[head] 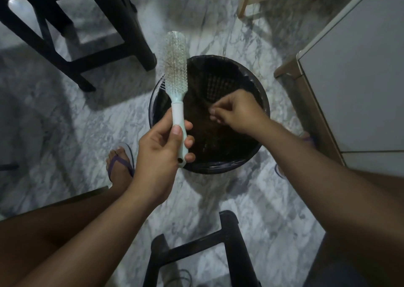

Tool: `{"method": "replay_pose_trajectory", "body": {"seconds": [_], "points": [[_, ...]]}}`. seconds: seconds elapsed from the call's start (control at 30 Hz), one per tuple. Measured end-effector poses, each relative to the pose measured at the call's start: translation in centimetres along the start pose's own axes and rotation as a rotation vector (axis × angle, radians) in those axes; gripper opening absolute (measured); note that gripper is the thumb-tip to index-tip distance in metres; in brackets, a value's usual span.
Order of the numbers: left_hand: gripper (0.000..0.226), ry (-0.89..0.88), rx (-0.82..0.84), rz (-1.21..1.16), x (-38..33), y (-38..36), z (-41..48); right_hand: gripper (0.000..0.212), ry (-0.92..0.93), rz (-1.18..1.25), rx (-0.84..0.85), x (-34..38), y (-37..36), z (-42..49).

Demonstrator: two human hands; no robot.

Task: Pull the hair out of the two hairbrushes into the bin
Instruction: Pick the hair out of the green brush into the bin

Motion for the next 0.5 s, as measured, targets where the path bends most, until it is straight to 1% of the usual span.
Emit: {"method": "replay_pose_trajectory", "body": {"seconds": [0.07, 0.13, 0.2, 0.23, 0.3, 0.33, 0.4, 0.43, 0.5], "points": [[0.043, -0.034, 0.011, -0.027, -0.5, 0.0, 0.0, 0.013, -0.103, -0.169, 0.009, -2.6, -0.5, -0.2], [0.043, -0.08, 0.024, -0.038, -1.2, 0.1, 0.0, 0.012, -0.225, -0.314, 0.069, -5.0, -0.7, -0.4], [0.042, -0.096, 0.029, -0.041, -1.7, 0.2, 0.1, 0.013, -0.328, -0.484, 0.203, -6.0, -0.9, -0.7], [0.041, -0.092, 0.026, -0.039, -1.7, 0.2, 0.2, 0.019, -0.349, -0.55, 0.279, -5.7, -1.0, -0.9], [0.042, -0.075, 0.016, -0.03, -1.5, 0.3, 0.2, 0.041, -0.329, -0.58, 0.402, -3.9, -0.9, -1.2], [0.043, -0.064, 0.009, -0.022, -1.3, 0.2, 0.2, 0.052, -0.298, -0.562, 0.423, -2.8, -0.6, -1.1], [0.043, -0.039, 0.004, 0.012, -0.8, 0.2, 0.2, 0.069, -0.234, -0.52, 0.403, -0.6, 0.3, -0.8], [0.043, -0.028, 0.007, 0.034, -0.6, 0.1, 0.2, 0.074, -0.204, -0.546, 0.407, 0.2, 0.8, -0.7], [0.042, -0.011, 0.017, 0.068, -0.2, 0.0, 0.2, 0.076, -0.147, -0.617, 0.381, 1.8, 2.1, -0.8]]}}
Point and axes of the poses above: each hand's wrist, its own z-axis towards the middle knuckle, its own y-axis out of the back of the hand, x = y × z, the point moved 4 cm from there along z, towards the middle knuckle, and after that the axes turned 6 degrees about y, right-handed, at the moved point
